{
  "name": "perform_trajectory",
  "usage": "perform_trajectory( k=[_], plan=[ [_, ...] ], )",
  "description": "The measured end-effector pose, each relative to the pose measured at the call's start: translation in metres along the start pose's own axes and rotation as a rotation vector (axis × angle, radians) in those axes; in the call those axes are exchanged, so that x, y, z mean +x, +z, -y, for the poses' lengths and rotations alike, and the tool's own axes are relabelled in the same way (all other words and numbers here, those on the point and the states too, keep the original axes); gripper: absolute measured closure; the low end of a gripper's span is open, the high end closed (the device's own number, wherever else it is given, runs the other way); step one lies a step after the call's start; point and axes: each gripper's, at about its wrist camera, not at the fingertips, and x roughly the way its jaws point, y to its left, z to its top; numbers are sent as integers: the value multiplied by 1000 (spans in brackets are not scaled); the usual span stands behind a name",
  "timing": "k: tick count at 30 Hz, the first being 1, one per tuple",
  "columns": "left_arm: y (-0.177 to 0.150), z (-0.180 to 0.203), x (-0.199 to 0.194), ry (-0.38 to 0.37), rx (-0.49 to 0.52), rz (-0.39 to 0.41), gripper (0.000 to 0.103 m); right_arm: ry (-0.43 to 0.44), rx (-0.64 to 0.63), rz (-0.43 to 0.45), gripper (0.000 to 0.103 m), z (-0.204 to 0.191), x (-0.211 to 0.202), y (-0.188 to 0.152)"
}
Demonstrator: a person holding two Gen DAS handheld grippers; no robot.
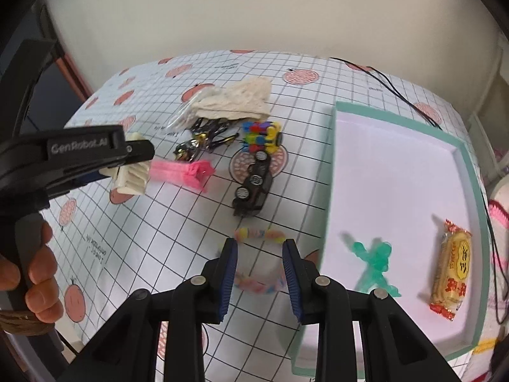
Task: Organize objects
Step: 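Carry the fuzzy ring and claw clip over the tray with both tools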
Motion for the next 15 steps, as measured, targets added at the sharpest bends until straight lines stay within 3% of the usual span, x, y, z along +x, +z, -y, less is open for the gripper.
perform_trajectory(
  k=[15],
  plan=[
    [-8,6,7,-12,-32,-47,54,-37,8,-91,71,-6,23,-12]
  ],
)
